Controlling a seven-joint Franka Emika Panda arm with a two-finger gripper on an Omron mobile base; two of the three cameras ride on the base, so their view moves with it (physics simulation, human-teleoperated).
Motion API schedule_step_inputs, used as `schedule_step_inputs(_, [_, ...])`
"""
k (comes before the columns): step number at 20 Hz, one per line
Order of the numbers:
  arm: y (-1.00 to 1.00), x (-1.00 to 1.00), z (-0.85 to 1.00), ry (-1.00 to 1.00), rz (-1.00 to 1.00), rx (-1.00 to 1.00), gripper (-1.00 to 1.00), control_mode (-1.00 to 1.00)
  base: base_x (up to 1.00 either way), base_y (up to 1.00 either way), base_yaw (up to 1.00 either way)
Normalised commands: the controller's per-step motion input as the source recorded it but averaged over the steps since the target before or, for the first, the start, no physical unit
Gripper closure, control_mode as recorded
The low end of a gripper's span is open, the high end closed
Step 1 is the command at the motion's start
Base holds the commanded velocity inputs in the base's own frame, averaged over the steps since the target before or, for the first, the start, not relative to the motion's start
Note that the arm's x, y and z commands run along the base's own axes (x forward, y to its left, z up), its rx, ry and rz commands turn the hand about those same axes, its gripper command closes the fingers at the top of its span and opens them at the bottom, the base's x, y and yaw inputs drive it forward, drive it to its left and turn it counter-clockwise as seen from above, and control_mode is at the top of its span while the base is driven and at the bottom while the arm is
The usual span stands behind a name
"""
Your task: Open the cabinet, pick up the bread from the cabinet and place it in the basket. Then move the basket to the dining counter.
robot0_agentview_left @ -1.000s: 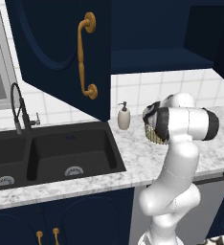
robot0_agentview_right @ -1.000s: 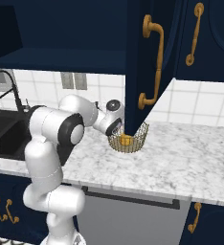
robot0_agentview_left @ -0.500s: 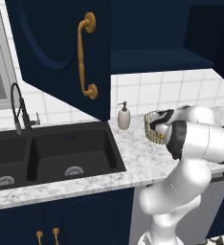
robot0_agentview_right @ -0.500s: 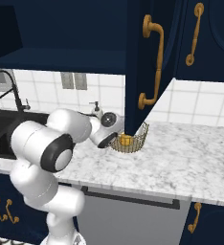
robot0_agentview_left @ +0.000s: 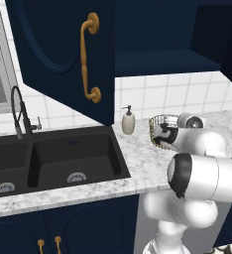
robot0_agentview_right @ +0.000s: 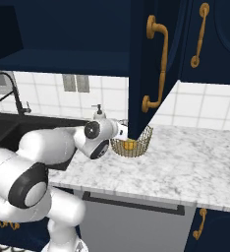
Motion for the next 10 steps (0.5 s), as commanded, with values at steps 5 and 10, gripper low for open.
schedule_step_inputs(5, [0.01,-0.63,0.87,0.11,0.00,0.20,-1.00,-1.00,0.00,0.00,0.00])
schedule_step_inputs(10, [0.05,-0.48,0.78,0.24,-0.05,0.18,-1.00,-1.00,0.00,0.00,0.00])
